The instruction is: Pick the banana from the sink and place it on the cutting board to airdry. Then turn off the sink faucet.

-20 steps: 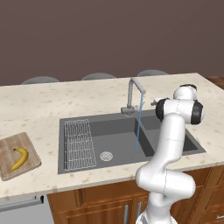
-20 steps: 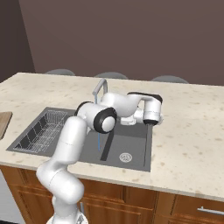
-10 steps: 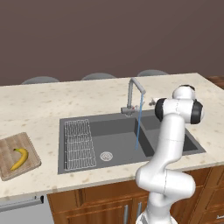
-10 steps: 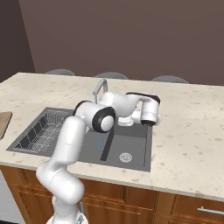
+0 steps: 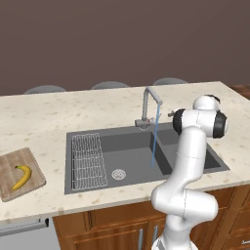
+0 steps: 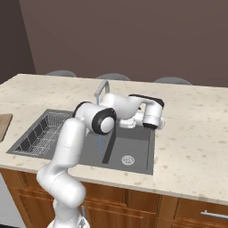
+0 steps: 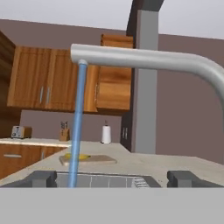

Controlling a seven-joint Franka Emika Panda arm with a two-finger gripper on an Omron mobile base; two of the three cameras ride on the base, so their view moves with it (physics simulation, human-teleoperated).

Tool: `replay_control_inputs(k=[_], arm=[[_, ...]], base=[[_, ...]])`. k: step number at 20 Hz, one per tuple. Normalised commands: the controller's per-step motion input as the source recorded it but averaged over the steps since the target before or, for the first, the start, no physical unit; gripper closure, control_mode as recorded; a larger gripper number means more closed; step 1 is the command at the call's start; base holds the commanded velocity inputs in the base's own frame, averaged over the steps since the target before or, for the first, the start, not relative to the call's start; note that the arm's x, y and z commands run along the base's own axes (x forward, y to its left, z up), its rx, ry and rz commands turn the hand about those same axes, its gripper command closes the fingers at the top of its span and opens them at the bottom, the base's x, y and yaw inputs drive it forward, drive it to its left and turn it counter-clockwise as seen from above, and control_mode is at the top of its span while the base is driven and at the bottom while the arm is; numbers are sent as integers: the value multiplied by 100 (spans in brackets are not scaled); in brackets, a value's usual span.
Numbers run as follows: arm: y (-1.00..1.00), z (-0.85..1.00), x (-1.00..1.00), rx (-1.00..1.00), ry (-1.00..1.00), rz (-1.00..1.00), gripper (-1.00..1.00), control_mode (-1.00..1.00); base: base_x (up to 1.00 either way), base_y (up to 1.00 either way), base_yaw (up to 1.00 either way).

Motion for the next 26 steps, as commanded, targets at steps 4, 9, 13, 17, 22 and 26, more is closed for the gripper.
replay_control_inputs(k=[4, 9, 13, 17, 22, 26], arm=[[-36, 0, 29, 0, 0, -6, -100, -100], [-12, -4, 34, 0, 0, -3, -100, -100], [0, -9, 28, 0, 0, -5, -100, -100], [0, -19, 15, 0, 4, -9, -100, -100], [0, -25, 7, 0, 5, -9, -100, -100], [2, -18, 11, 0, 5, -6, -100, -100]], base=[[0, 0, 0], [0, 0, 0], [0, 0, 0], [0, 0, 0], [0, 0, 0], [0, 0, 0]])
